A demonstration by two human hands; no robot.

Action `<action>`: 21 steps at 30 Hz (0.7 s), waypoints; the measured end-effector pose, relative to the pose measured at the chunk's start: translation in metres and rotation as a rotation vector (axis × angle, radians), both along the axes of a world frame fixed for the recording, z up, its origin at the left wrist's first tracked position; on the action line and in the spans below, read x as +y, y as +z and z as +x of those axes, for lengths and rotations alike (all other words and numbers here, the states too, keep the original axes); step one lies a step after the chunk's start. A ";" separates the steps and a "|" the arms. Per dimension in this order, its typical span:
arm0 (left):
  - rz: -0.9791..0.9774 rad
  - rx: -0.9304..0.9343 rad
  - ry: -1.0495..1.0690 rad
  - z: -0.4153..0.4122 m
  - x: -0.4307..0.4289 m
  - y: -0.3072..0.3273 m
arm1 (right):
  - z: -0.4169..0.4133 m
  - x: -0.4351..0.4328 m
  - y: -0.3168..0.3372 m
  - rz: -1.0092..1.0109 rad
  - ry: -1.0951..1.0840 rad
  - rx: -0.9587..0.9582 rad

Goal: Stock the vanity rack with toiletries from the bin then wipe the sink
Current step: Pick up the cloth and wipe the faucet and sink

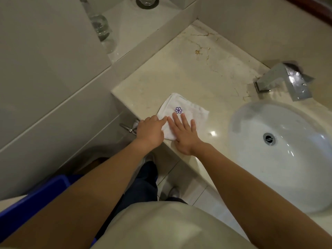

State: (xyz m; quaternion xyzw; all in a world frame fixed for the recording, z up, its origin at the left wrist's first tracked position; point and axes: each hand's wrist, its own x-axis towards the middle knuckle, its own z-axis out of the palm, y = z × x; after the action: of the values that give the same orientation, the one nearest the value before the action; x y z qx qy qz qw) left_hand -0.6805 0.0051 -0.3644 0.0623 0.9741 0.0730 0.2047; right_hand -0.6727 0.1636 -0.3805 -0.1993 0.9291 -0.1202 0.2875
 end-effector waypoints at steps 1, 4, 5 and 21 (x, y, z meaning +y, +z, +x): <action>-0.005 -0.008 0.013 0.009 0.001 0.001 | 0.007 0.001 0.000 -0.002 0.018 0.002; -0.023 0.004 0.027 0.033 0.002 0.001 | 0.027 0.002 0.001 -0.006 0.054 0.013; -0.025 0.008 0.034 0.040 0.002 0.002 | 0.033 0.002 0.000 -0.003 0.062 0.010; 0.004 0.090 0.077 0.033 -0.033 0.002 | 0.025 -0.030 -0.003 -0.003 0.060 -0.004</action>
State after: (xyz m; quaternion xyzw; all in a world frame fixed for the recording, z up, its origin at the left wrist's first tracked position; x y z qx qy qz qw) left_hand -0.6471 -0.0280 -0.3627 0.0285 0.9839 0.0799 0.1575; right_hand -0.6473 0.1335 -0.3831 -0.2274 0.9219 -0.1131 0.2926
